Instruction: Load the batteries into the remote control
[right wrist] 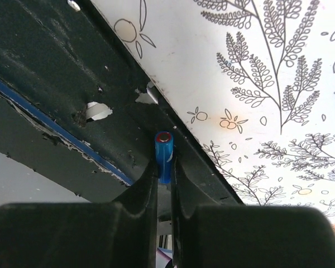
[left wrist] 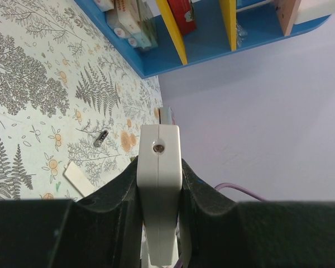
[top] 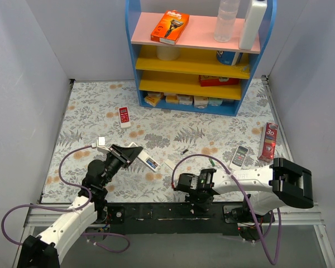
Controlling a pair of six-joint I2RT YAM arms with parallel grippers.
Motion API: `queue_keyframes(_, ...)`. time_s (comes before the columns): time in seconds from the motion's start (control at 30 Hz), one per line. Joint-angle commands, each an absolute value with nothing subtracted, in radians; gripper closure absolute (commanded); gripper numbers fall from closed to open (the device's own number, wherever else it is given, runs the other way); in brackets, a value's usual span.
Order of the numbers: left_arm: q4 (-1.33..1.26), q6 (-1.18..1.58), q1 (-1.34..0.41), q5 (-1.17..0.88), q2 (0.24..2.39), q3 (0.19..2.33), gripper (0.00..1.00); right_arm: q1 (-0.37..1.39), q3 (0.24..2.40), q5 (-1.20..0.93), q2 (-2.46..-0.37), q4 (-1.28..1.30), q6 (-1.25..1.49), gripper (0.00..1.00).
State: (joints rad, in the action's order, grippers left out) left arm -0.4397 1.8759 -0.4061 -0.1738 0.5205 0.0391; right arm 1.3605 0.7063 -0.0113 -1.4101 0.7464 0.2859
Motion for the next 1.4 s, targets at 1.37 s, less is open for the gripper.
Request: queue_keyframes(1.37, -1.172, 2.019, -0.472, -0.204, 1.055, -0.181, 1.00, 1.203, 1.934, 0.216, -1.868, 1.259, 0.107, 0.98)
